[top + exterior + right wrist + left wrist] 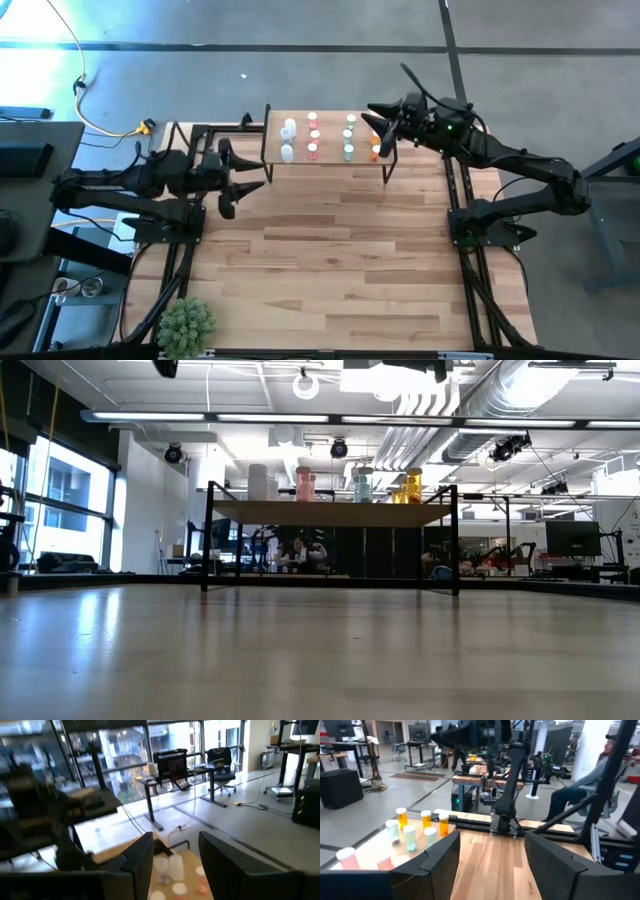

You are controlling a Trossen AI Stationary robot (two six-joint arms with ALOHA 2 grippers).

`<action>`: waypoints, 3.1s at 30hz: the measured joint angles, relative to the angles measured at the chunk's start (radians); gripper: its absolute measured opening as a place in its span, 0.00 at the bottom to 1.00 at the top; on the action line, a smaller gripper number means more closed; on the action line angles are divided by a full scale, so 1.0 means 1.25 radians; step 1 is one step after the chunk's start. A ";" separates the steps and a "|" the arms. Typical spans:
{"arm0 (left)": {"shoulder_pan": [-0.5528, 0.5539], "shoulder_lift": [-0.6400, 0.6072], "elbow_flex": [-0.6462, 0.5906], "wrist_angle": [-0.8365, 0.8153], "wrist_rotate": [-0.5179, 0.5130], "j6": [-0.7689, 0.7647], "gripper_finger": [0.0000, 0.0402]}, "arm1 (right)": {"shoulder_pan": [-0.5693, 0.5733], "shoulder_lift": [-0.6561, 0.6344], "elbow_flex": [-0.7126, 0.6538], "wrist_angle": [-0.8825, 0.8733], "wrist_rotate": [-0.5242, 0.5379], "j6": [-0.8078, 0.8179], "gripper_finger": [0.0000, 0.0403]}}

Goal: Pick and place medicine bottles onto shelf by color
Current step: Return to Home Position

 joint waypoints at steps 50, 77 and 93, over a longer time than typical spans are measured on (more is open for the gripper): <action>0.031 -0.451 -0.593 0.129 0.114 -0.056 0.31 | 0.336 0.010 0.000 0.040 0.101 0.212 0.37; 0.030 -0.451 -0.593 0.129 0.115 -0.075 0.28 | 0.341 -0.352 -0.059 -0.563 0.203 0.041 0.37; 0.030 -0.451 -0.592 0.129 0.116 -0.075 0.28 | 0.339 -0.691 -0.608 -0.147 0.194 0.098 0.37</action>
